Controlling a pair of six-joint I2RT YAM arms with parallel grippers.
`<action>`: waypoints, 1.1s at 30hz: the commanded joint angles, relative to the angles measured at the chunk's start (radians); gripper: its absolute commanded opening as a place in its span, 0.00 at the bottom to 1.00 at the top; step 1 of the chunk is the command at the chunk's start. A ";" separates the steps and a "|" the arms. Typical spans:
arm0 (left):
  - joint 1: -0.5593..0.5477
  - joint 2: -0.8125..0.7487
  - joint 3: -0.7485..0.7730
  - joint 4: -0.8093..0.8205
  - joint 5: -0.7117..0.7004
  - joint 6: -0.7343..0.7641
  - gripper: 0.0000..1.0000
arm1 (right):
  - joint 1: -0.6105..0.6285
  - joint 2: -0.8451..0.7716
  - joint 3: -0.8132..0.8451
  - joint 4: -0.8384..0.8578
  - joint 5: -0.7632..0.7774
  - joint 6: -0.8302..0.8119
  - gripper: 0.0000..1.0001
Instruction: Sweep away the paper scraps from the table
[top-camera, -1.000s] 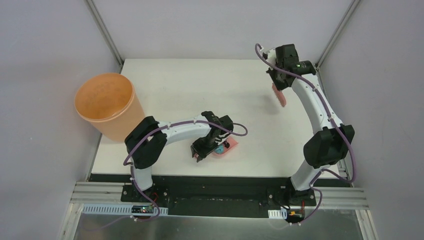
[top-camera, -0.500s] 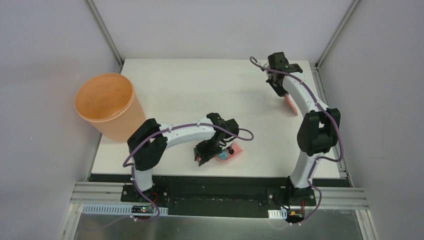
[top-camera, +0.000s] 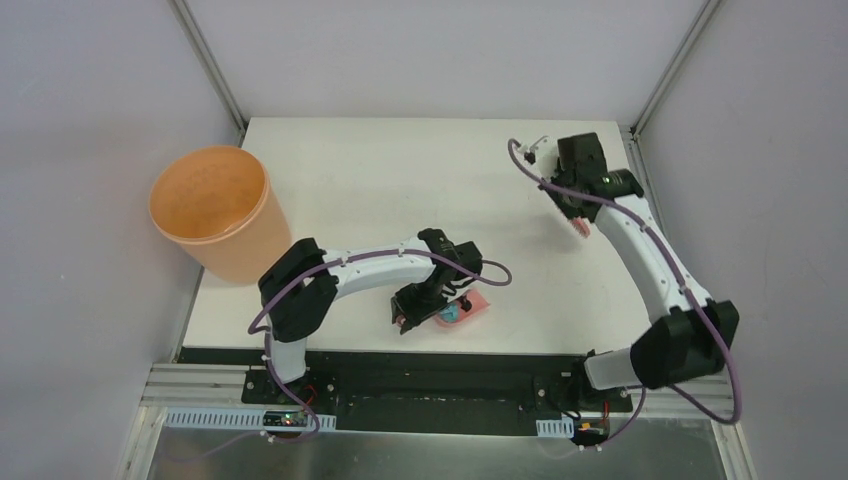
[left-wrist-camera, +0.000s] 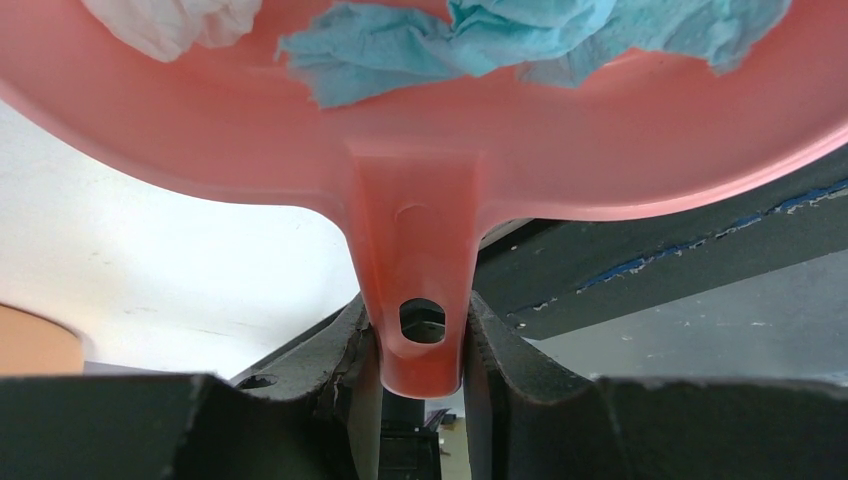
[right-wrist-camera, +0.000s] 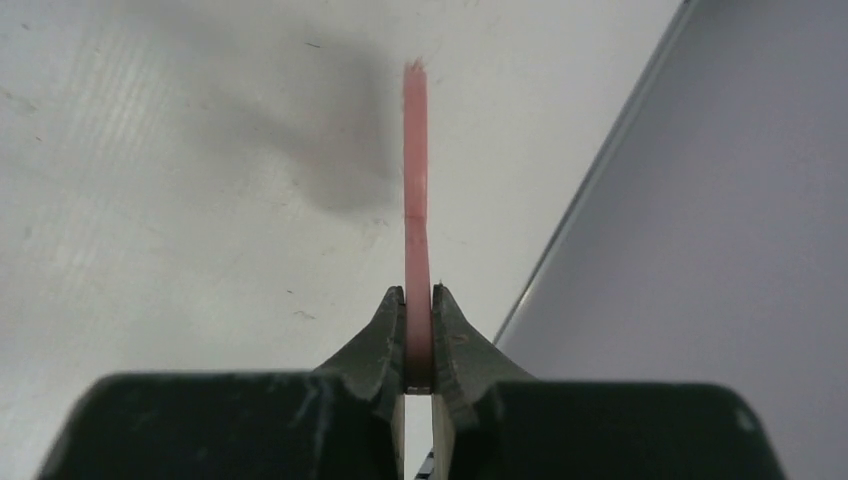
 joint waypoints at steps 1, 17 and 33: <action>-0.013 -0.090 -0.021 0.003 -0.003 -0.022 0.00 | 0.000 -0.234 -0.286 0.405 0.051 -0.317 0.00; -0.014 -0.125 -0.124 0.096 -0.032 -0.072 0.00 | -0.015 -0.331 -0.892 1.169 -0.187 -1.203 0.00; -0.013 -0.122 -0.172 0.118 -0.031 -0.051 0.00 | -0.026 -0.442 -0.946 0.621 -0.178 -1.091 0.51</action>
